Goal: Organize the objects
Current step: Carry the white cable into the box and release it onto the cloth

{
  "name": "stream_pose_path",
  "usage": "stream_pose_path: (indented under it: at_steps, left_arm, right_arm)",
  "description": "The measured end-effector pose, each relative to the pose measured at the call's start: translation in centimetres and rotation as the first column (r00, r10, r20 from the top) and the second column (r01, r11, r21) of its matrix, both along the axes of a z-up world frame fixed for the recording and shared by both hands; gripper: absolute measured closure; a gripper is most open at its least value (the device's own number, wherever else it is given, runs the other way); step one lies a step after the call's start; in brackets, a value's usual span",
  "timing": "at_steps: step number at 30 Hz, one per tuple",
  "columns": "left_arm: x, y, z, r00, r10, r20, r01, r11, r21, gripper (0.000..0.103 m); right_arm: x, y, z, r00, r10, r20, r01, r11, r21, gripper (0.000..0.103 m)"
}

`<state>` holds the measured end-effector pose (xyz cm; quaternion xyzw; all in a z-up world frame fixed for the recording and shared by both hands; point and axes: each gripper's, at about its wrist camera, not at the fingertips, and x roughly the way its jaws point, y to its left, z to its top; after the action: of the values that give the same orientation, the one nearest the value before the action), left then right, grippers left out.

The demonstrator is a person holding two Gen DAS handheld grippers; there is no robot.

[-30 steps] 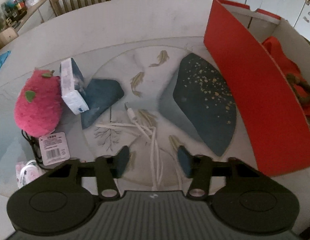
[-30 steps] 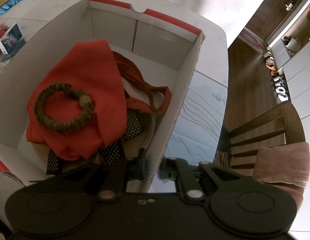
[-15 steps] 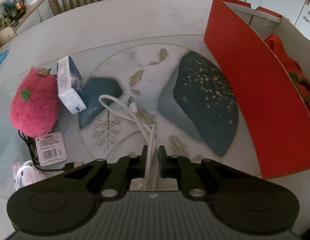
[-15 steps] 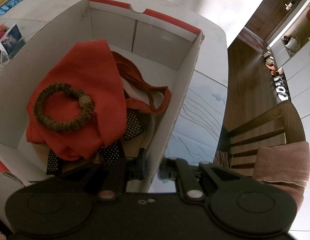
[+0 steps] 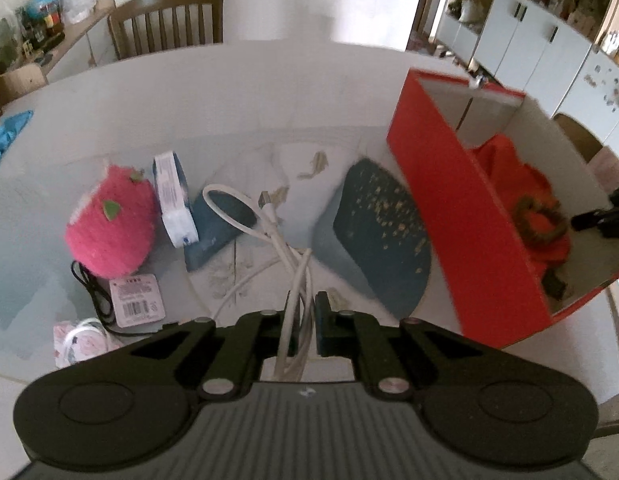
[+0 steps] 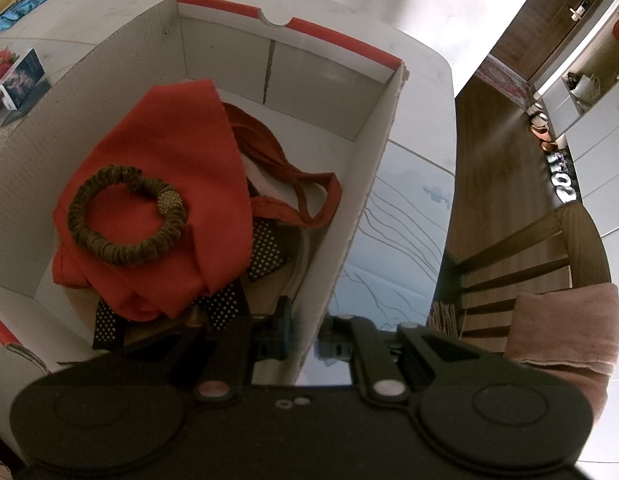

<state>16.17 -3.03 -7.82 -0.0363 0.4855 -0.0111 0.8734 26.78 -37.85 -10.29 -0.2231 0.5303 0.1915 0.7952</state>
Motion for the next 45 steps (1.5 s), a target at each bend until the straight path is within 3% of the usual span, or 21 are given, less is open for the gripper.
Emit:
stream_pose_path:
  at_steps: [11, 23, 34, 45]
  left_arm:
    - [0.5, -3.3, 6.2, 0.987, -0.12, 0.104, 0.124, 0.992, -0.028, 0.097]
    - [3.9, -9.7, 10.4, 0.927, -0.305, 0.218, 0.312, 0.95, 0.001, 0.097]
    - [8.4, -16.8, 8.1, 0.867, -0.45, 0.212, 0.455, 0.89, 0.028, 0.097]
    - [11.6, -21.1, 2.5, 0.844, -0.52, 0.132, 0.521, 0.853, 0.031, 0.097]
  right_arm:
    - [0.0, 0.0, 0.0, 1.0, 0.004, 0.003, -0.004, 1.0, 0.0, 0.094]
    - [0.0, 0.1, 0.0, 1.0, -0.002, 0.004, 0.002, 1.0, 0.003, 0.094]
    - [0.0, 0.2, 0.1, 1.0, -0.004, 0.006, 0.004, 1.0, 0.0, 0.094]
    - [-0.1, 0.2, 0.0, 1.0, -0.004, 0.005, 0.004, 1.0, -0.005, 0.094]
